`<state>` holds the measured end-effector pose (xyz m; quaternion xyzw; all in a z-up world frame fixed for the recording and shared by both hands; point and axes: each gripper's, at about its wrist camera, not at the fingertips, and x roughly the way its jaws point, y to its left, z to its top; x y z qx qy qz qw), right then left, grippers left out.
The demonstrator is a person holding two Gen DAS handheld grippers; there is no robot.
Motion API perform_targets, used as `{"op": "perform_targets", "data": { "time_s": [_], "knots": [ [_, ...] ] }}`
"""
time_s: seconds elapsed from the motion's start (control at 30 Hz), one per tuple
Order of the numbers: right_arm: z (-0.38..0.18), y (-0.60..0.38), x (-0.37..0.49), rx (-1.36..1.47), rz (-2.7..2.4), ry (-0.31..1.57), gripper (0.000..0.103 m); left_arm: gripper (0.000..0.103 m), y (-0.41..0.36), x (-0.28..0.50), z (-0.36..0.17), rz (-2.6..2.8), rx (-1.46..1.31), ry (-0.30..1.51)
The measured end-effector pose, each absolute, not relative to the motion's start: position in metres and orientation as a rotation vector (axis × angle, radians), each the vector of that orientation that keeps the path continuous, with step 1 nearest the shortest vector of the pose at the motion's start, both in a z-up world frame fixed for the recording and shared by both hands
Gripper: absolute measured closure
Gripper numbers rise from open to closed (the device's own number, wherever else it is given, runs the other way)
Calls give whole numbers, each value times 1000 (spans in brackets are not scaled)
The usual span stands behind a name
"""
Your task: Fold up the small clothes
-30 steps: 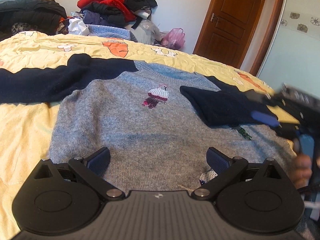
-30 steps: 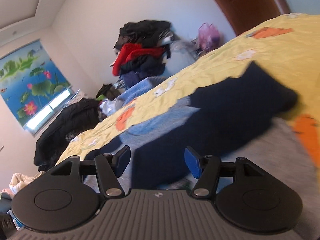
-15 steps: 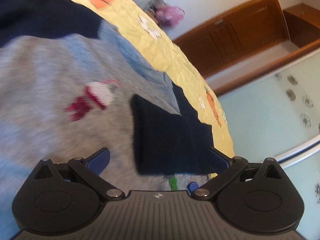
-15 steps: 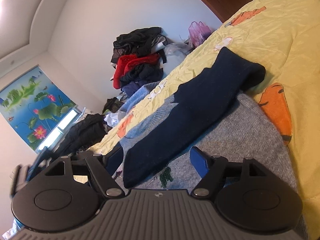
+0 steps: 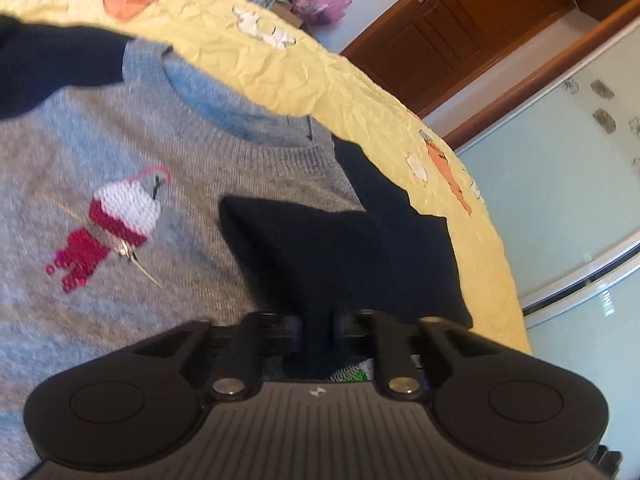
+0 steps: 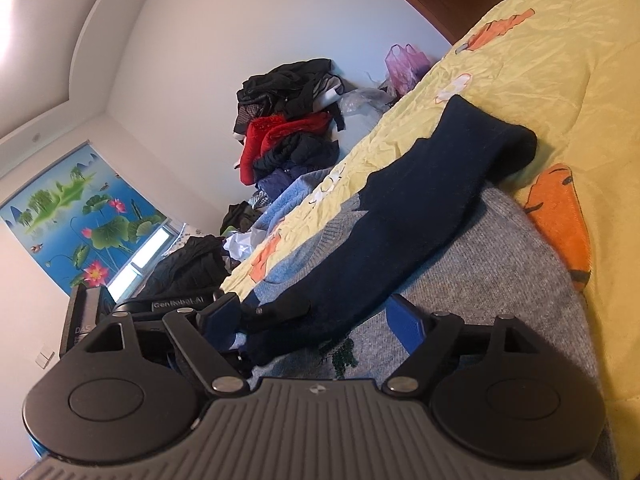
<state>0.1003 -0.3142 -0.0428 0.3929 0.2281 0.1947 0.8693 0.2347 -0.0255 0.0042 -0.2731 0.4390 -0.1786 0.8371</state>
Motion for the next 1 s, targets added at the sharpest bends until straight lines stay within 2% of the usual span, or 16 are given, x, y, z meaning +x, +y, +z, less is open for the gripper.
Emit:
{"op": "perform_targets", "data": {
  "time_s": [0.33,0.63,0.87,0.93,1.0],
  "knots": [
    [-42,-317,99,844,410,468,22,95,23,199,68,-341,-523,699],
    [-42,-316,100,836,409,470,22,96,87,181,15,-124,-496,745],
    [-25,-304,105,700,355,544,19,96,81,169,-2,-112,-418,720],
    [-8,-304,107,641,365,491,19,96,82,165,-2,-113,-431,713],
    [10,-305,121,581,361,466,6,96,87,165,-4,-122,-470,716]
  ]
}}
